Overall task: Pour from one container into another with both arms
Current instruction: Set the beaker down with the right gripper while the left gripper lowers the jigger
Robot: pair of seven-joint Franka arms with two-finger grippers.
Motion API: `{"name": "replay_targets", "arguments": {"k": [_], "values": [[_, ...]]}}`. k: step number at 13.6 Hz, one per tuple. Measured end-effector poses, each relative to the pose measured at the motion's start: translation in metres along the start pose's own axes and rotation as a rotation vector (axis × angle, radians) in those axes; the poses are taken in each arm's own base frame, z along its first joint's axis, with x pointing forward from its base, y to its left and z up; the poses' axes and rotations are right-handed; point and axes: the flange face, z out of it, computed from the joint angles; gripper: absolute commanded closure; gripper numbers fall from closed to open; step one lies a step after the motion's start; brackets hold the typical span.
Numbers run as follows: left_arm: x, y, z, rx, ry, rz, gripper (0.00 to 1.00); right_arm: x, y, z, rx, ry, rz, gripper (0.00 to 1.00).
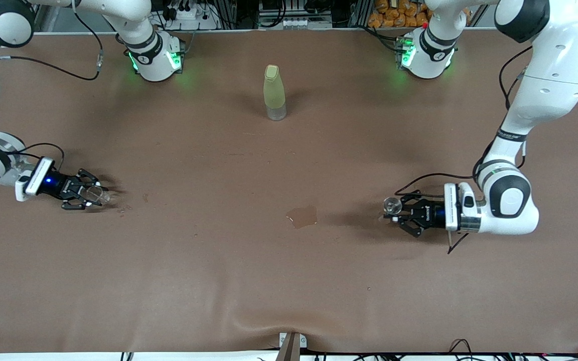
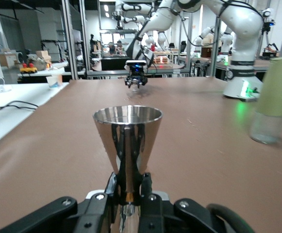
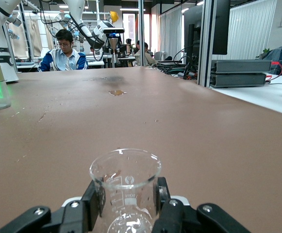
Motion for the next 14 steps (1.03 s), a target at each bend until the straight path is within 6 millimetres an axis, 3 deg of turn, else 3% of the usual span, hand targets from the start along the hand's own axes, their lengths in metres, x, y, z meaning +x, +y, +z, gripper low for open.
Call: {"name": "replay_targets", "arguments": {"k": [3, 4, 6, 7, 10, 11, 12, 14], "values": [[-0.022, 0.036, -0.055, -0.044, -0.012, -0.002, 1.0, -0.005, 0.001, 0.005, 0.008, 0.008, 0.002, 0.59], [-0.032, 0.048, -0.074, -0.054, -0.015, -0.003, 1.0, -0.004, 0.001, 0.006, 0.009, 0.008, 0.001, 0.53], [-0.051, 0.073, -0.105, -0.047, -0.011, -0.005, 1.0, -0.005, 0.001, 0.007, 0.012, 0.009, 0.003, 0.3], [-0.06, 0.084, -0.116, -0.04, -0.007, -0.006, 1.0, -0.006, 0.0, 0.008, 0.014, 0.01, 0.004, 0.25], [-0.076, 0.105, -0.137, -0.035, -0.019, 0.006, 1.0, -0.006, 0.001, 0.01, 0.016, 0.013, 0.002, 0.24], [-0.08, 0.109, -0.143, -0.027, -0.017, 0.013, 1.0, -0.005, 0.002, 0.009, 0.016, 0.013, -0.001, 0.07], [-0.085, 0.113, -0.146, -0.019, -0.012, 0.013, 1.0, -0.003, 0.005, 0.008, 0.016, 0.013, -0.007, 0.0], [-0.09, 0.116, -0.149, -0.012, -0.006, 0.012, 1.0, 0.002, 0.008, 0.008, 0.025, 0.029, -0.016, 0.0]]}}
